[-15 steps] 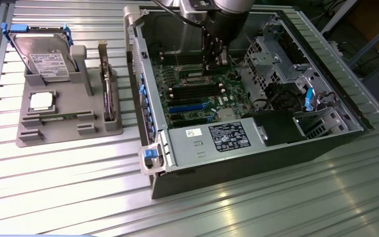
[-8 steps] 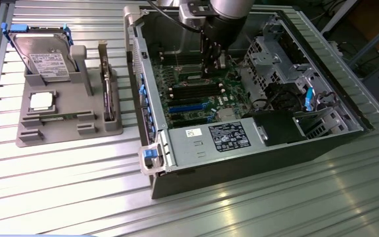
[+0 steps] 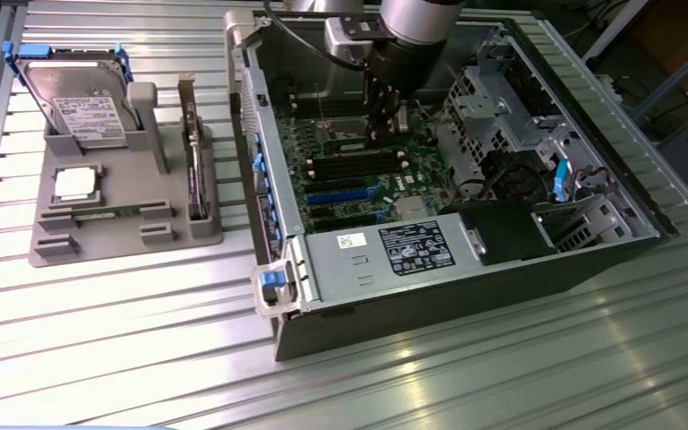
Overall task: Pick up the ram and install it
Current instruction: 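Insert the ram into the slot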
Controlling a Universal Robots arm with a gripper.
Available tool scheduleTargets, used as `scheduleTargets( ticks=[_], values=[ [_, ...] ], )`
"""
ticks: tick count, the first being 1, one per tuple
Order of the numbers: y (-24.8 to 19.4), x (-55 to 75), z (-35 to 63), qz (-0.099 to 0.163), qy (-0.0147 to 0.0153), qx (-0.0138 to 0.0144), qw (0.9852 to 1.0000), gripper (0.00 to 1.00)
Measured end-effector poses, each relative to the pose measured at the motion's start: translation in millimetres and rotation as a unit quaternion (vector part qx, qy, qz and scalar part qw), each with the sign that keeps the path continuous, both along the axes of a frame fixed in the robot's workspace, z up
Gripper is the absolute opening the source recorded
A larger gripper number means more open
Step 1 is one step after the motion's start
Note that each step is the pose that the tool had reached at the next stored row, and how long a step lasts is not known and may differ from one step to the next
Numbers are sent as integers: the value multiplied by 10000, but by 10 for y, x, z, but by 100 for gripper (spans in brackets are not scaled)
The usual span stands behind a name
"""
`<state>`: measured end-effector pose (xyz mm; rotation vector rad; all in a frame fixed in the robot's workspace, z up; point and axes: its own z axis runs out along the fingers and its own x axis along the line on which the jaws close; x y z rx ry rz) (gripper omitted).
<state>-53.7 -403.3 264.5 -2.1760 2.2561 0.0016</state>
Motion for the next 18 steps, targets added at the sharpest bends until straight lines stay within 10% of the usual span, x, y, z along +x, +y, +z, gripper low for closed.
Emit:
scheduleTargets(
  ticks=[18],
  values=[
    [-55, -33, -192, -77, 0, 0, 10000, 14]
  ],
)
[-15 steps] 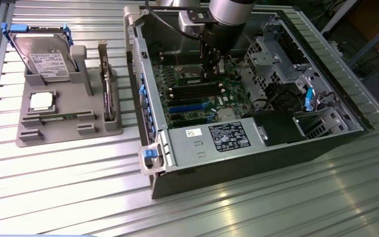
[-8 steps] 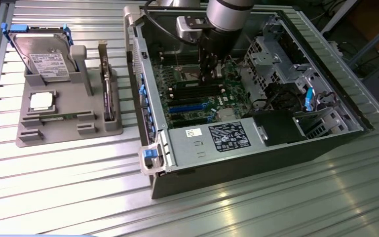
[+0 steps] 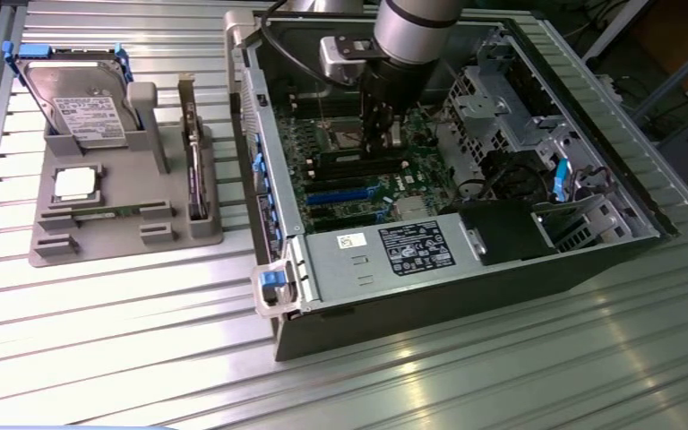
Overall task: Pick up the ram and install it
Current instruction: 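Insert the ram into the slot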
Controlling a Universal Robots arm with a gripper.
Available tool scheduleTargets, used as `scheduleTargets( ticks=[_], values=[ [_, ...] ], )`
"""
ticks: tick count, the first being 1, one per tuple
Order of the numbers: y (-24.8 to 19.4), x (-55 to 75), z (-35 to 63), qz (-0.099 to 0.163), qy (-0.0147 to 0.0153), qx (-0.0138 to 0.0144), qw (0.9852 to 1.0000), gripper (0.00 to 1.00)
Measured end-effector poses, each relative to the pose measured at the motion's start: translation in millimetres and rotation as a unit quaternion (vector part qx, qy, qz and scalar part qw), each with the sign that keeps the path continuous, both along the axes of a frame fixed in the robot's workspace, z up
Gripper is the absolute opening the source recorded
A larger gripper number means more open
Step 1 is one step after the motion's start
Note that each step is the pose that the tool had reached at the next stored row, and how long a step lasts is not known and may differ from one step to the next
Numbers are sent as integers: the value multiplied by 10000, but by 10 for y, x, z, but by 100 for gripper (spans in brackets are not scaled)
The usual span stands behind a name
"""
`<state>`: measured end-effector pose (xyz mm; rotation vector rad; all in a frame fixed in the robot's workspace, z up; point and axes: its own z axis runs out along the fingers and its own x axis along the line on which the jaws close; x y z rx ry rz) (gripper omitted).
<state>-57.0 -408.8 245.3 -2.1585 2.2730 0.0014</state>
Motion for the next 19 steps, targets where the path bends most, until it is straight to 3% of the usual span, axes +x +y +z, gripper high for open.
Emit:
scheduleTargets(
  ticks=[9, 19],
  values=[
    [-10, 9, -64, -6, 2, 0, 10000, 14],
    [-10, 13, -108, -5, 2, -37, 10000, 14]
  ],
)
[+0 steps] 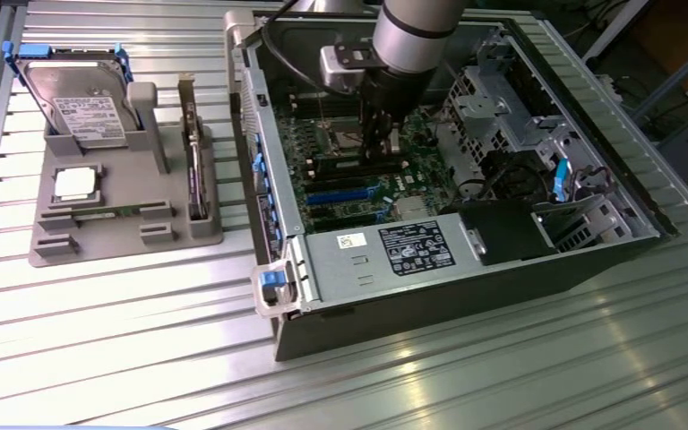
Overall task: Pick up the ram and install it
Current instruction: 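Insert the ram into the slot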
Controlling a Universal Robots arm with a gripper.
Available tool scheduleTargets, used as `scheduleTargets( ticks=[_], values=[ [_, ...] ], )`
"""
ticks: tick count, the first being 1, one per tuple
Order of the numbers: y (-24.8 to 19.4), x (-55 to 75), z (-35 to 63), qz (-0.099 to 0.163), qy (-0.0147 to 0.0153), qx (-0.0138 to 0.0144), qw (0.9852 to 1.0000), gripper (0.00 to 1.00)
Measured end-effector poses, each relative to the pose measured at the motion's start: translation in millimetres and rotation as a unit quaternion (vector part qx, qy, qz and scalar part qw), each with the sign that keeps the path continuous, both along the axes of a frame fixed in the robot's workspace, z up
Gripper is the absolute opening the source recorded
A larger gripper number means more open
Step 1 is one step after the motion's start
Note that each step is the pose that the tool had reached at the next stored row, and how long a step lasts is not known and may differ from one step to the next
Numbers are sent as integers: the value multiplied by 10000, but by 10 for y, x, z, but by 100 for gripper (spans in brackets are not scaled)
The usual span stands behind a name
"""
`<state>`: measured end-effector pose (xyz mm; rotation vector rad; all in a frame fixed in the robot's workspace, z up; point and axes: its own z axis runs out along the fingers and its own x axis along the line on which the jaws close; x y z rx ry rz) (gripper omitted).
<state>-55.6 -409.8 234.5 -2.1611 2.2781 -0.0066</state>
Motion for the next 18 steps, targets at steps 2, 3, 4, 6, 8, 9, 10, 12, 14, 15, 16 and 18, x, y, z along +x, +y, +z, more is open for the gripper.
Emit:
scheduleTargets(
  ticks=[2, 3, 4, 6, 8, 9, 10, 12, 14, 15, 16, 18],
  values=[
    [0, 0, -5, 1, 0, -6, 10000, 14],
    [0, 0, -6, 4, 0, -11, 10000, 14],
    [0, 0, -7, 4, 0, -11, 10000, 14],
    [0, 0, -7, 4, 0, -11, 10000, 14],
    [0, 0, -7, 4, 0, -11, 10000, 14],
    [0, 0, -11, 7, -1, -11, 10000, 14],
    [0, 0, -16, 8, 0, -12, 10000, 14],
    [0, 0, -19, 8, 0, -12, 10000, 14],
    [6, 0, -24, 7, -1, -11, 10000, 14],
    [11, 0, -24, 8, 0, -12, 10000, 14],
    [11, 0, -24, 8, 0, -12, 10000, 14],
    [11, 0, -26, 8, 0, -13, 10000, 14]
  ],
)
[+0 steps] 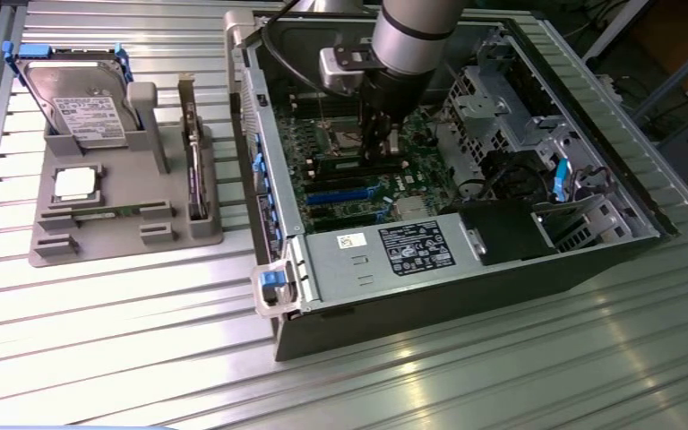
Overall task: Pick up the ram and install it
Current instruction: 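Insert the ram into the slot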
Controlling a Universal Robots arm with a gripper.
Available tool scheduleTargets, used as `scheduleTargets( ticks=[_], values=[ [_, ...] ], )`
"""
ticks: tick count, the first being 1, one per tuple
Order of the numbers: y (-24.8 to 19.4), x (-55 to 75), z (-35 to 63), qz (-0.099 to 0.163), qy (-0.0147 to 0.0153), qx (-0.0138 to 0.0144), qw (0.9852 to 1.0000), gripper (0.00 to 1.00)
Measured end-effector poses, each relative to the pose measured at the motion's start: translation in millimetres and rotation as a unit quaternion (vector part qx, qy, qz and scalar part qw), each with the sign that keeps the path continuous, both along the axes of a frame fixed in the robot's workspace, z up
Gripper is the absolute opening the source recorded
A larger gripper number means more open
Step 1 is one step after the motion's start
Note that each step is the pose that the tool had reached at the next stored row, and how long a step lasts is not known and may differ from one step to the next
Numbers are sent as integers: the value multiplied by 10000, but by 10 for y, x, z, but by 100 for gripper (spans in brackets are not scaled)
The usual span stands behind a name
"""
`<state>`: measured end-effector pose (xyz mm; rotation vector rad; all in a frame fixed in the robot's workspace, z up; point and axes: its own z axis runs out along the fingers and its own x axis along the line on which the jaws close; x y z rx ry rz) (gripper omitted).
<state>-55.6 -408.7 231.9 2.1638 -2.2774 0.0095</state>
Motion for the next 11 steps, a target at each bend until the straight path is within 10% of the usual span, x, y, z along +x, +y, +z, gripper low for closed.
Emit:
scheduleTargets(
  ticks=[11],
  values=[
    [0, 0, -54, -1, 2, 1, 10000, 14]
  ],
)
